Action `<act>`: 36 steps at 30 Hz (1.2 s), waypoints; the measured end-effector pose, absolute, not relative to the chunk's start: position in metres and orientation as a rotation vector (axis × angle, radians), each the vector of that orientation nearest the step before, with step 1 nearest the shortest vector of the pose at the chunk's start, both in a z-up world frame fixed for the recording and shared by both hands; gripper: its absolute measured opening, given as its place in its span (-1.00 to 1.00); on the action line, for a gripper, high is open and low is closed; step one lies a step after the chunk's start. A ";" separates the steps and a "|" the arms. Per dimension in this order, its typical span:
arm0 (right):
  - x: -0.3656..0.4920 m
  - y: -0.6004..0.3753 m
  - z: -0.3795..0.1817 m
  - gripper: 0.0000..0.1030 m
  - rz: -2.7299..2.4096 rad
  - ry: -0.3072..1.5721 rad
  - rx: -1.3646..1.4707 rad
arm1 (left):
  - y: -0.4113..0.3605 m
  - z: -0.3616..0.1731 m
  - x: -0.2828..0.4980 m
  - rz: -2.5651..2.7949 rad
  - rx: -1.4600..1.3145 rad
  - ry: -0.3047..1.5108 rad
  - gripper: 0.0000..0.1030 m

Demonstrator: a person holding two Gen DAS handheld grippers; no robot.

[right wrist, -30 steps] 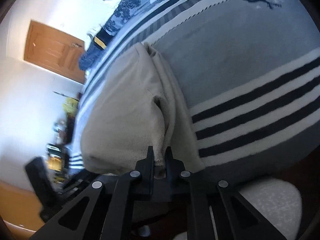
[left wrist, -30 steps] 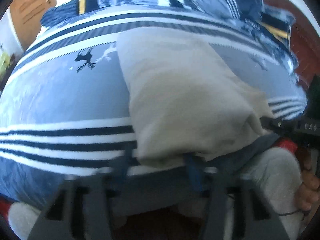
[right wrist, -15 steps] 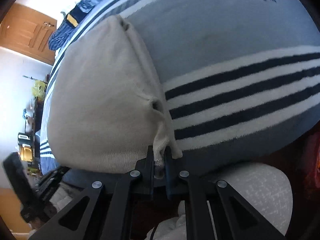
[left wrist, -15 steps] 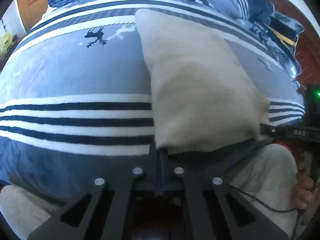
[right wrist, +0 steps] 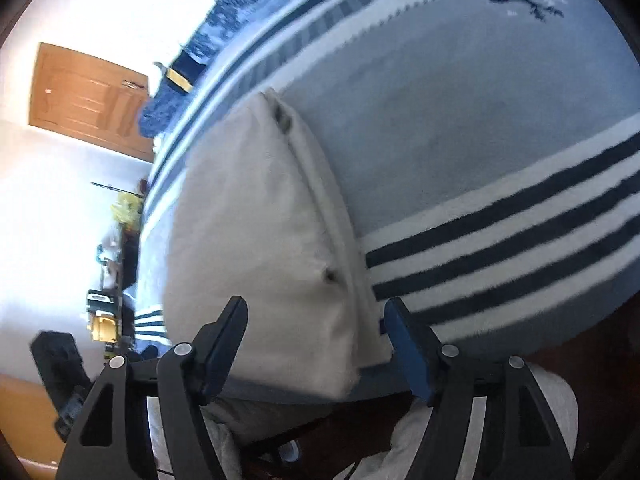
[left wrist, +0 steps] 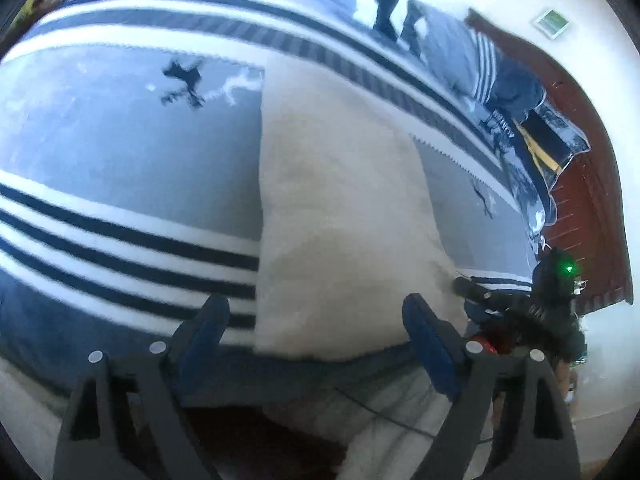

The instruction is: Fold small clothes

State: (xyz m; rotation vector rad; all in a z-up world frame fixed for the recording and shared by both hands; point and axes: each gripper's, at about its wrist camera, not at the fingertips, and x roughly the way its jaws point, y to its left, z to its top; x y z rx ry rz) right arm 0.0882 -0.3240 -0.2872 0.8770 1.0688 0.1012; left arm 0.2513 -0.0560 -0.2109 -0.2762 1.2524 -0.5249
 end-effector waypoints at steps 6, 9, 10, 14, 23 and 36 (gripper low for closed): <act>0.088 -0.316 -0.318 0.20 0.087 1.132 0.938 | -0.060 -0.263 0.266 -0.567 -0.462 1.445 0.70; 0.076 -0.316 -0.332 0.06 0.128 1.108 0.989 | -0.053 -0.279 0.257 -0.568 -0.531 1.463 0.65; 0.076 -0.319 -0.334 0.04 0.142 1.103 1.018 | -0.051 -0.283 0.254 -0.566 -0.548 1.460 0.65; 0.080 -0.323 -0.344 -0.12 0.180 1.098 1.073 | -0.055 -0.283 0.253 -0.570 -0.568 1.447 0.27; 0.054 -0.316 -0.302 -0.71 0.210 1.029 1.086 | -0.036 -0.220 0.240 -0.590 -0.446 1.369 -0.62; 0.070 -0.309 -0.267 0.28 0.087 1.009 0.853 | -0.026 -0.189 0.227 -0.455 -0.192 1.174 0.22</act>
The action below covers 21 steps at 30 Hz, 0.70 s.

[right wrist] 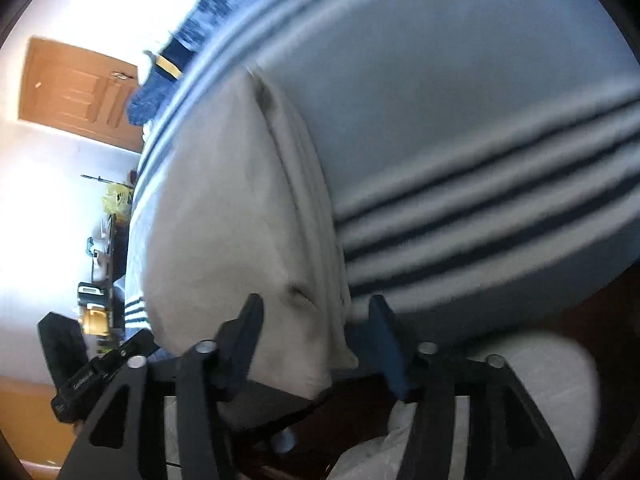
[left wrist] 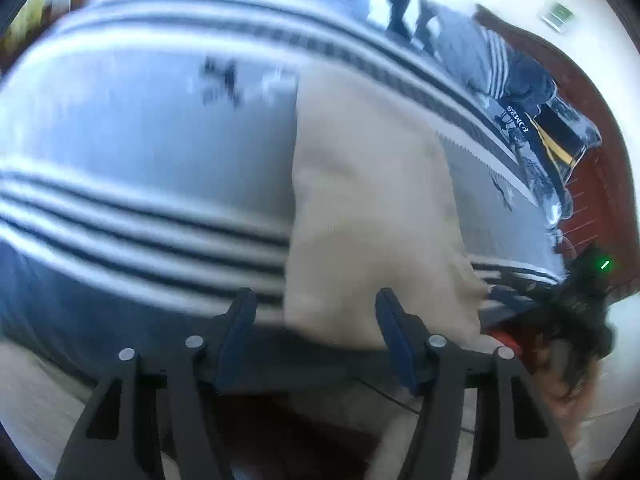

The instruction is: Fold small clothes

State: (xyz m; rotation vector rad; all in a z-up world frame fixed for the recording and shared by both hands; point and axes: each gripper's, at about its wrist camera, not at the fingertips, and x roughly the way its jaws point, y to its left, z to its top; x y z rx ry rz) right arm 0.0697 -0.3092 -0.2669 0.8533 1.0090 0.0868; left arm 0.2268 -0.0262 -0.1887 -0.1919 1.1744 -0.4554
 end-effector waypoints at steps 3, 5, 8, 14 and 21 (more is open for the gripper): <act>0.095 -0.312 -0.243 0.41 0.143 0.954 0.825 | -0.036 -0.173 0.253 -0.446 -0.194 1.159 0.47; 0.122 -0.310 -0.237 0.42 0.164 0.958 0.782 | -0.037 -0.172 0.273 -0.431 -0.201 1.171 0.47; 0.161 -0.319 -0.244 0.42 0.197 0.979 0.751 | -0.051 -0.185 0.318 -0.429 -0.239 1.229 0.47; 0.247 -0.338 -0.270 0.39 0.247 1.046 0.819 | -0.073 -0.225 0.385 -0.389 -0.263 1.302 0.47; 0.310 -0.338 -0.306 -0.29 0.285 1.143 0.804 | -0.085 -0.269 0.447 -0.421 -0.381 1.399 -0.34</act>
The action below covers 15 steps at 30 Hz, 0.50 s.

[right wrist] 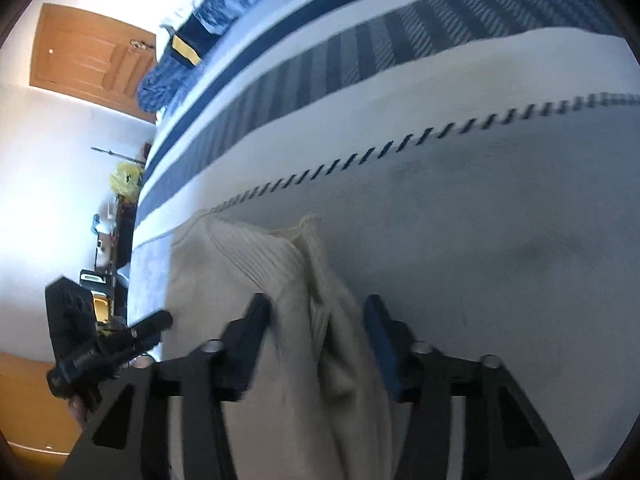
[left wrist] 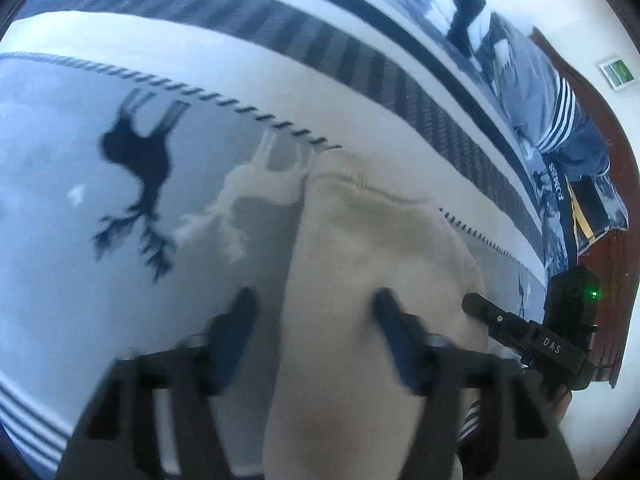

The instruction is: Fold small clothes

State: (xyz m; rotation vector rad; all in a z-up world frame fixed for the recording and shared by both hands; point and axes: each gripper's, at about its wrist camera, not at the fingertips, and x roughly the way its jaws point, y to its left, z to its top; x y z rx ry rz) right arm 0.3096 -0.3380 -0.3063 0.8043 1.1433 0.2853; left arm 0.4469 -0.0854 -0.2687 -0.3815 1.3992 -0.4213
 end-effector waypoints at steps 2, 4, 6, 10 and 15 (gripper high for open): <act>0.316 -0.336 -0.312 -0.54 0.321 1.144 0.839 | -0.088 -0.270 0.447 -0.450 -0.385 1.401 -0.54; 0.311 -0.341 -0.314 -0.61 0.330 1.140 0.855 | -0.087 -0.260 0.442 -0.486 -0.379 1.364 -0.68; 0.306 -0.344 -0.309 -0.64 0.342 1.120 0.869 | -0.081 -0.245 0.441 -0.539 -0.449 1.326 -0.70; 0.308 -0.340 -0.272 -0.66 0.371 1.040 0.795 | -0.069 -0.207 0.448 -0.593 -0.496 1.235 -0.70; 0.336 -0.336 -0.232 -0.66 0.390 0.951 0.759 | -0.063 -0.189 0.483 -0.559 -0.485 1.185 -0.68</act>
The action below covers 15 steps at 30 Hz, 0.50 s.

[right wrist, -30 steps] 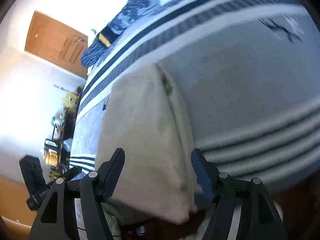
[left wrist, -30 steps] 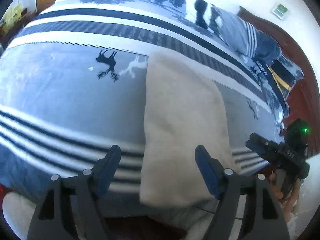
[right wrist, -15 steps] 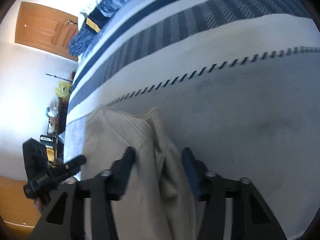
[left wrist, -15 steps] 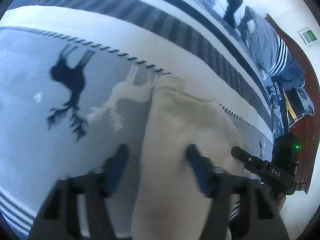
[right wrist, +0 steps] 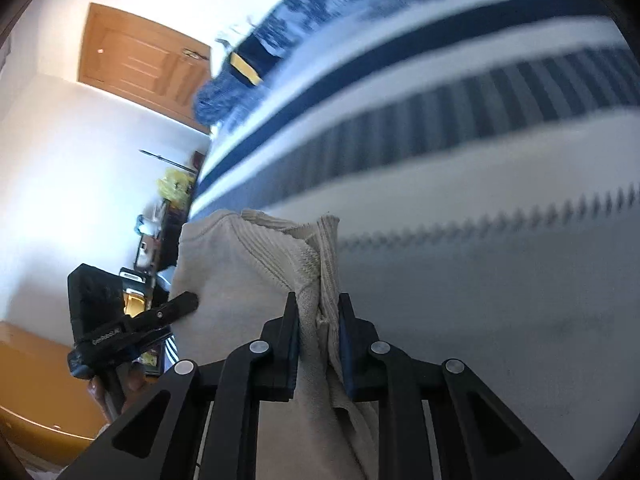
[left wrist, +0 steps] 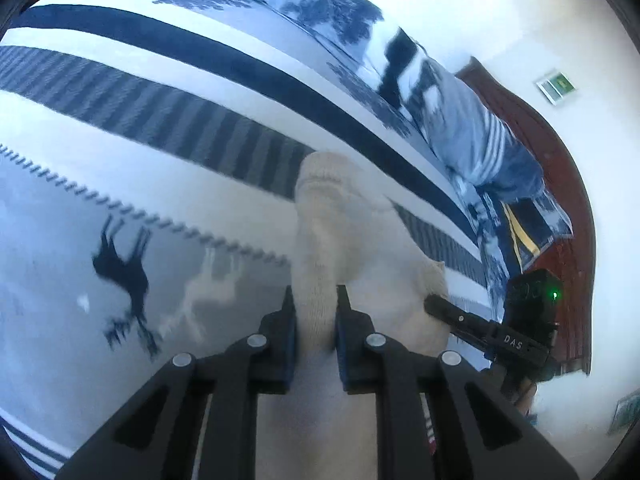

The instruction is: Fold small clothes

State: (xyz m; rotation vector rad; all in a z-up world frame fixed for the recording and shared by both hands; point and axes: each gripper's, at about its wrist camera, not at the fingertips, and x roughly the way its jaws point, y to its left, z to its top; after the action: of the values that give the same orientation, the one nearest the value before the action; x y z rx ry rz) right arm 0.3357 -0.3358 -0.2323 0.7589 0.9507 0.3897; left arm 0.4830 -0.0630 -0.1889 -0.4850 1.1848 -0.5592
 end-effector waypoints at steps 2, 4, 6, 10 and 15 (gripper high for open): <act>0.355 -0.333 -0.241 -0.62 0.384 0.986 0.754 | -0.065 -0.202 0.495 -0.495 -0.473 1.226 -0.60; 0.371 -0.326 -0.261 -0.55 0.352 1.067 0.720 | -0.066 -0.217 0.495 -0.400 -0.376 1.269 -0.42; 0.373 -0.324 -0.283 -0.55 0.290 1.166 0.719 | -0.065 -0.220 0.477 -0.419 -0.277 1.291 -0.41; 0.315 -0.336 -0.265 0.14 0.271 1.062 0.799 | -0.061 -0.211 0.414 -0.542 -0.181 1.240 0.30; 0.213 -0.316 -0.257 0.36 0.257 1.021 0.806 | -0.058 -0.220 0.346 -0.541 -0.133 1.218 0.41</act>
State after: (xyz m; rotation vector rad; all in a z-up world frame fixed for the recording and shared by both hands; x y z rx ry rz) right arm 0.2132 -0.3165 -0.2572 0.8059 1.0207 0.2566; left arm 0.3455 -0.0579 -0.2200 -0.1331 1.2179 -0.5405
